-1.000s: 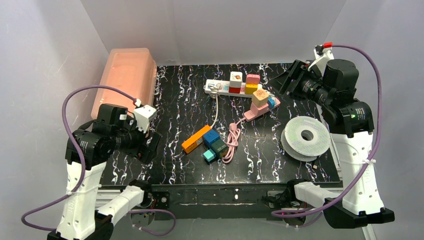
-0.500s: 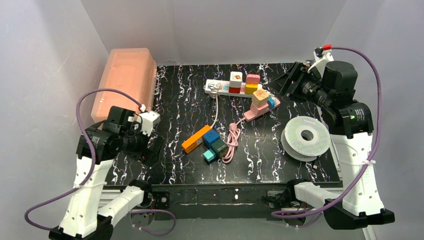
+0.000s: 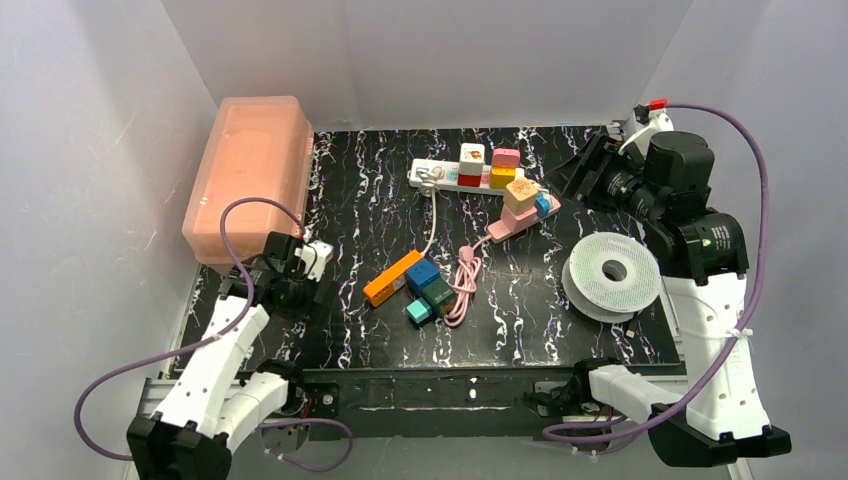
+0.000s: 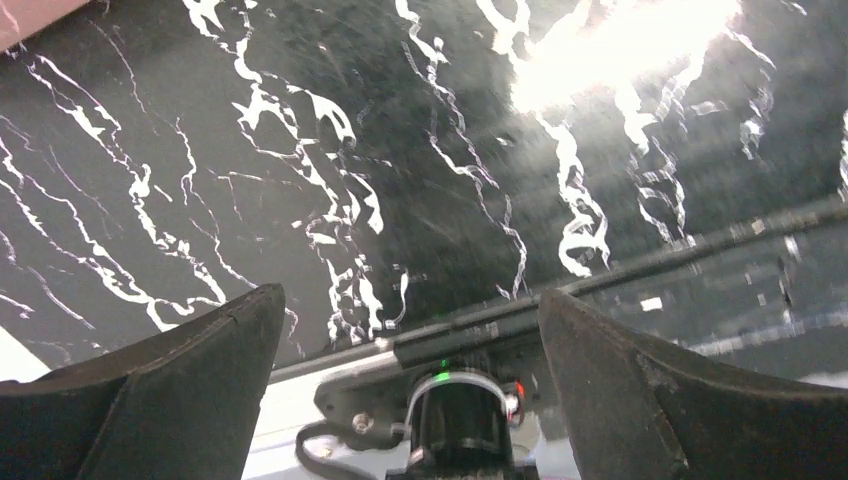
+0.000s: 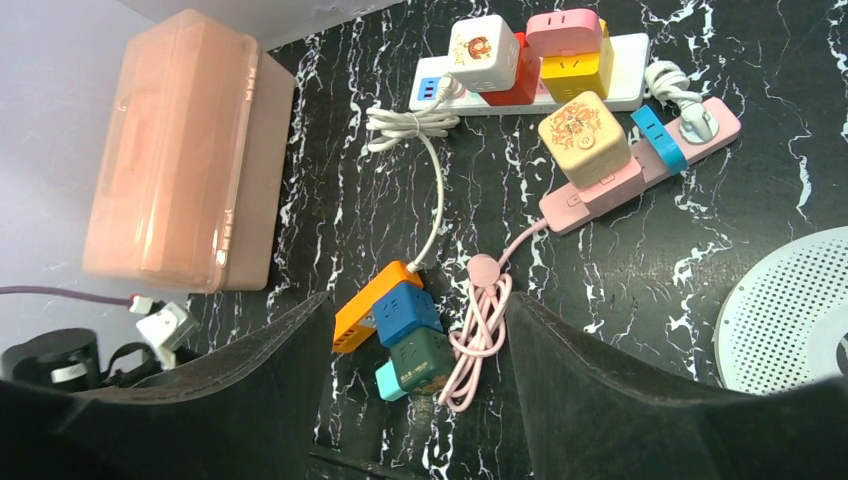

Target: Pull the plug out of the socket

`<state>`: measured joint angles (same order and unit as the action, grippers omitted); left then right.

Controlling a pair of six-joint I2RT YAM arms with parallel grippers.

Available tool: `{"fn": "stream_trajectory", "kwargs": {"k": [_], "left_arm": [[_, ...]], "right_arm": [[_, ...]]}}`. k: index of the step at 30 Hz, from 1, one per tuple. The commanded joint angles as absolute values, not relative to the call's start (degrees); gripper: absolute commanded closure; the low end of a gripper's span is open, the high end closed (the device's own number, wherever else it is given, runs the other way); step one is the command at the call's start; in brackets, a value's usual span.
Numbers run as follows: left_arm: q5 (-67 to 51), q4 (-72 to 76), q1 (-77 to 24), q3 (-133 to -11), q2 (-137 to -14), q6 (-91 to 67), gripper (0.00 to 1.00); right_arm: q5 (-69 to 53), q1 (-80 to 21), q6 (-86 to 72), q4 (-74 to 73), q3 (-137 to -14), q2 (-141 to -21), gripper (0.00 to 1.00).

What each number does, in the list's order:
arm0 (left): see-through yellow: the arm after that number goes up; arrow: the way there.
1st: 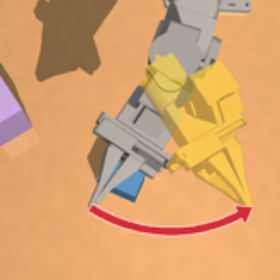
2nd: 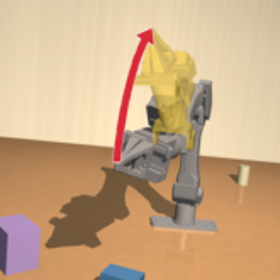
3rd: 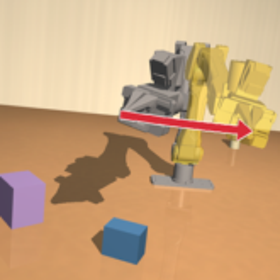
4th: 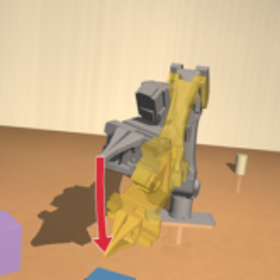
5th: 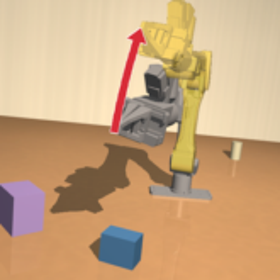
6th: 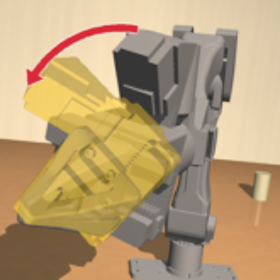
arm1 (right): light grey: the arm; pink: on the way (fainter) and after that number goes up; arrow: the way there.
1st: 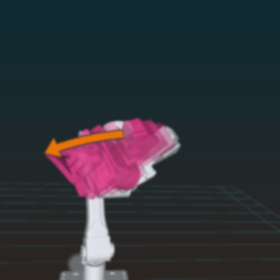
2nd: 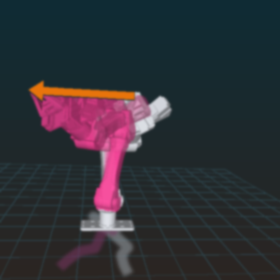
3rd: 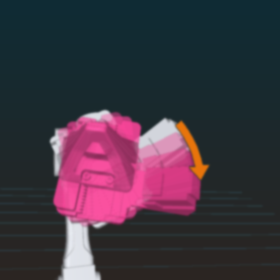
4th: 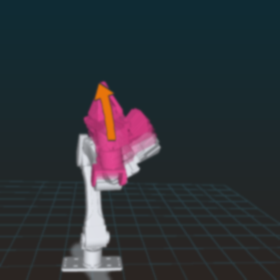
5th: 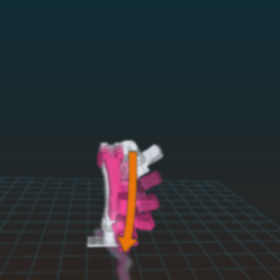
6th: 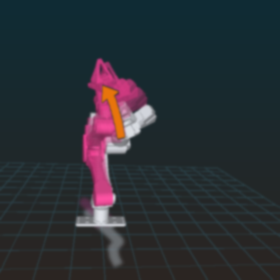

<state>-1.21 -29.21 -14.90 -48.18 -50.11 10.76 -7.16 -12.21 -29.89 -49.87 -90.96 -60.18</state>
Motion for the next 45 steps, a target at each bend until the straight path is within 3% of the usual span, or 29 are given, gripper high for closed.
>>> {"fn": "stream_trajectory", "kwargs": {"k": [1, 8, 15, 21, 26, 32, 39, 45], "left_arm": [[1.23, -17.24, -9.69, -38.93, -49.92, 5.36, 0.0], [-6.07, 14.37, -0.99, -23.33, -50.56, 5.39, 0.0], [-6.13, 22.53, -0.09, -28.29, -68.89, -2.65, 0.01], [-7.07, 42.64, 1.95, -19.6, -74.91, -2.6, 0.0], [-8.25, 47.02, 2.58, -17.87, -75.91, -1.49, 0.0], [-12.56, 77.11, 2.84, -7.88, -86.14, 1.23, 0.0], [-14.08, 56.77, 3.02, -16.53, -83.9, 2.47, 0.0], [-10.3, 57.87, 2.99, -16.77, -84.86, 0.44, 0.0]], "right_arm": [[-5.58, -12.11, -29.3, -49.48, -90.8, -59.04, 0.28], [-4.03, -12.04, -29.33, -49.75, -89.86, -58.52, 0.28], [-3.61, -12.07, -29.52, -49.13, -89.0, -59.15, 0.28], [-3.83, -12.09, -28.39, -50.08, -92.47, -60.25, 0.28], [-4.57, -12.04, -28.17, -49.84, -93.36, -60.46, 0.28], [-5.53, -12.11, -28.72, -49.31, -92.64, -60.71, 0.28], [-5.98, -12.04, -28.81, -48.63, -92.37, -61.17, 0.28], [-6.01, -12.05, -28.66, -47.0, -90.1, -61.08, 0.28]]}}
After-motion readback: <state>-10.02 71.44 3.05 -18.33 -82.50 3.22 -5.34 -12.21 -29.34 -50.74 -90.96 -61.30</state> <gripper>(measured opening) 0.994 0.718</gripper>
